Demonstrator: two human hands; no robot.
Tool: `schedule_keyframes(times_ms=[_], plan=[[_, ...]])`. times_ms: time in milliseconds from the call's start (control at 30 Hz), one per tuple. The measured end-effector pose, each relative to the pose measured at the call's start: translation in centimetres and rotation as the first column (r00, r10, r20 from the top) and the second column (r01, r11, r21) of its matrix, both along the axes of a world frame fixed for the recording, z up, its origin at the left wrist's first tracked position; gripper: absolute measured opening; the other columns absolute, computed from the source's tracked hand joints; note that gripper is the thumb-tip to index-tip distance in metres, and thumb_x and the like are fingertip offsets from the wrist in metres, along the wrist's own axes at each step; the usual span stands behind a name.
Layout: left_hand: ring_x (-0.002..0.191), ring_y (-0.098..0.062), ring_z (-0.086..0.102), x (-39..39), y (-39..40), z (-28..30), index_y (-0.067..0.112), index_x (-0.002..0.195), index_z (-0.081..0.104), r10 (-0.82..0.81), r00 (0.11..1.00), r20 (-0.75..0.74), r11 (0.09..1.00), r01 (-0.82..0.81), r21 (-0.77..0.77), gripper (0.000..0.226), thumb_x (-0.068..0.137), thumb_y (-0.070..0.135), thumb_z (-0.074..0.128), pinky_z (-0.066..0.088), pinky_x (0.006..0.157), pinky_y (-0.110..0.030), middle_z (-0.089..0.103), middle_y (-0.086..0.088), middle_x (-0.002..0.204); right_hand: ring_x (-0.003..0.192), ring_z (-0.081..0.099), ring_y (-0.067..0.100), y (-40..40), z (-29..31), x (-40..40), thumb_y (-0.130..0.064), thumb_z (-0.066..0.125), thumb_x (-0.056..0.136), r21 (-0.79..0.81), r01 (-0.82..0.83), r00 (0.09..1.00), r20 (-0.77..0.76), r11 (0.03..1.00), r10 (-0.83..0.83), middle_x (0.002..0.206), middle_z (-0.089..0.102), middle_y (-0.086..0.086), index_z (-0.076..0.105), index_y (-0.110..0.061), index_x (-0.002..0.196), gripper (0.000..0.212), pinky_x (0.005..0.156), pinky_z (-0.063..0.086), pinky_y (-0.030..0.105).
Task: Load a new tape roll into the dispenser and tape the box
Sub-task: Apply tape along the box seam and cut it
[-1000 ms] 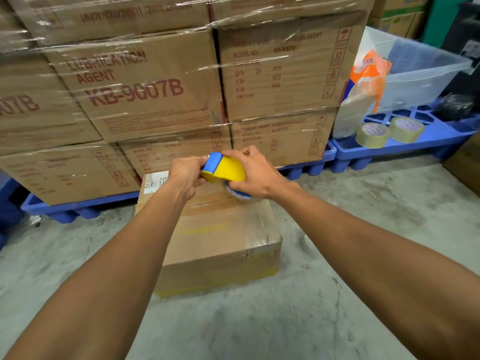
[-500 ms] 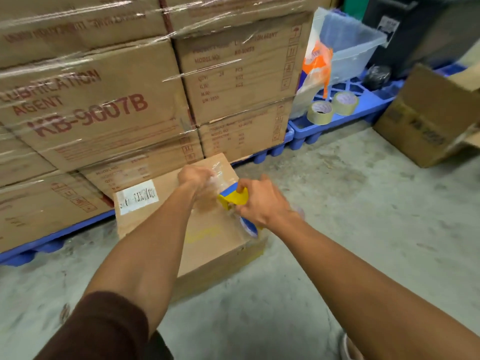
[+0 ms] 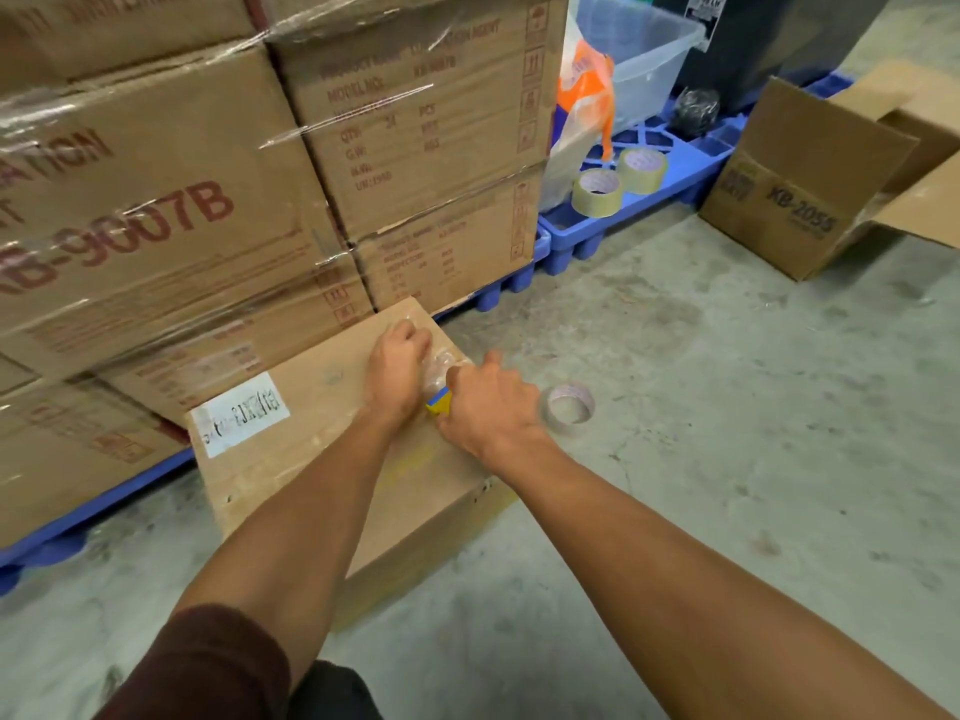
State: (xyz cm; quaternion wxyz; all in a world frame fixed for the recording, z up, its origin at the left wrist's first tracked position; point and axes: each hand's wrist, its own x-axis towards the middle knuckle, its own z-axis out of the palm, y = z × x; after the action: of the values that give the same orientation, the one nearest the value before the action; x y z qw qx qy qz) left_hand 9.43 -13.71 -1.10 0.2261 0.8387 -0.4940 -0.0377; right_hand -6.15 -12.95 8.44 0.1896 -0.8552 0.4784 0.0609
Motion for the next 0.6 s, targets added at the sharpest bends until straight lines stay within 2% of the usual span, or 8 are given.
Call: schedule_keyframes(times_ms=[67, 167, 200, 233, 300, 367, 600], plan=[[0.105, -0.034, 0.057, -0.4, 0.6, -0.6, 0.003, 0.096, 0.065, -0.101, 0.992, 0.082, 0.993, 0.094, 0.077, 0.013, 0.088, 0.007, 0.055, 0.049, 0.080, -0.040, 0.061, -0.015, 0.107, 0.111, 0.058, 0.033, 0.1, -0.1, -0.2, -0.040, 0.056, 0.091, 0.003, 0.004, 1.000, -0.023, 1.000, -0.004, 0.131, 0.045, 0.011, 0.059, -0.026, 0.129, 0.041, 0.074, 0.035, 0.039], [0.123, -0.034, 0.052, -1.2, 2.5, -0.6, 0.007, 0.119, 0.060, -0.107, 0.994, 0.000, 0.982, 0.106, 0.155, 0.028, 0.096, 0.013, 0.045, 0.045, 0.094, -0.043, 0.057, -0.014, 0.131, 0.115, 0.055, 0.033, 0.3, -0.1, -0.7, -0.049, 0.050, 0.094, 0.018, 0.010, 0.998, -0.058, 1.000, -0.009, 0.131, 0.046, 0.013, 0.055, -0.030, 0.136, 0.047, 0.076, 0.037, 0.040], [0.133, -0.032, 0.047, -1.3, 3.2, -0.8, 0.009, 0.131, 0.054, -0.116, 0.993, -0.034, 0.973, 0.120, 0.198, 0.035, 0.100, 0.018, 0.040, 0.041, 0.103, -0.042, 0.051, -0.012, 0.143, 0.117, 0.055, 0.033, 0.3, 0.2, -0.7, -0.052, 0.048, 0.094, 0.023, 0.010, 0.998, -0.056, 1.000, -0.009, 0.132, 0.049, 0.014, 0.054, -0.030, 0.138, 0.049, 0.079, 0.040, 0.040], [0.143, -0.030, 0.037, -1.3, 3.5, -0.6, 0.009, 0.143, 0.044, -0.157, 0.988, -0.004, 0.954, 0.152, 0.260, 0.043, 0.103, 0.023, 0.037, 0.034, 0.112, -0.042, 0.039, -0.012, 0.156, 0.120, 0.055, 0.032, 0.2, 0.6, -0.8, -0.054, 0.048, 0.094, 0.026, 0.005, 0.999, -0.046, 1.000, -0.003, 0.133, 0.052, 0.014, 0.054, -0.030, 0.139, 0.051, 0.083, 0.043, 0.040], [0.154, -0.026, 0.013, -1.2, 4.1, -0.7, 0.009, 0.157, 0.016, -0.245, 0.968, 0.046, 0.884, 0.203, 0.422, 0.059, 0.104, 0.028, 0.031, 0.015, 0.124, -0.041, 0.011, -0.010, 0.167, 0.123, 0.054, 0.032, 0.5, 1.2, -1.1, -0.058, 0.049, 0.093, 0.051, -0.009, 1.000, -0.027, 0.999, 0.010, 0.134, 0.055, 0.013, 0.055, -0.028, 0.139, 0.055, 0.090, 0.046, 0.039], [0.156, -0.022, 0.001, -0.9, 4.0, -0.5, 0.011, 0.159, 0.004, -0.255, 0.965, 0.052, 0.836, 0.194, 0.514, 0.064, 0.103, 0.031, 0.028, 0.004, 0.126, -0.042, -0.001, -0.007, 0.168, 0.123, 0.055, 0.032, 0.6, 1.3, -1.6, -0.058, 0.051, 0.092, 0.048, -0.021, 1.000, -0.016, 0.999, 0.022, 0.133, 0.057, 0.013, 0.055, -0.028, 0.138, 0.056, 0.091, 0.047, 0.039], [0.154, -0.008, -0.010, -1.5, 2.5, 1.0, 0.021, 0.158, -0.008, -0.177, 0.984, 0.016, 0.692, 0.113, 0.713, 0.066, 0.100, 0.047, 0.007, -0.010, 0.124, -0.043, -0.013, 0.007, 0.167, 0.120, 0.057, 0.034, 2.1, 1.0, -6.0, -0.054, 0.049, 0.095, 0.077, -0.049, 0.999, 0.021, 0.996, 0.047, 0.128, 0.059, 0.017, 0.054, -0.022, 0.138, 0.053, 0.089, 0.048, 0.038]])
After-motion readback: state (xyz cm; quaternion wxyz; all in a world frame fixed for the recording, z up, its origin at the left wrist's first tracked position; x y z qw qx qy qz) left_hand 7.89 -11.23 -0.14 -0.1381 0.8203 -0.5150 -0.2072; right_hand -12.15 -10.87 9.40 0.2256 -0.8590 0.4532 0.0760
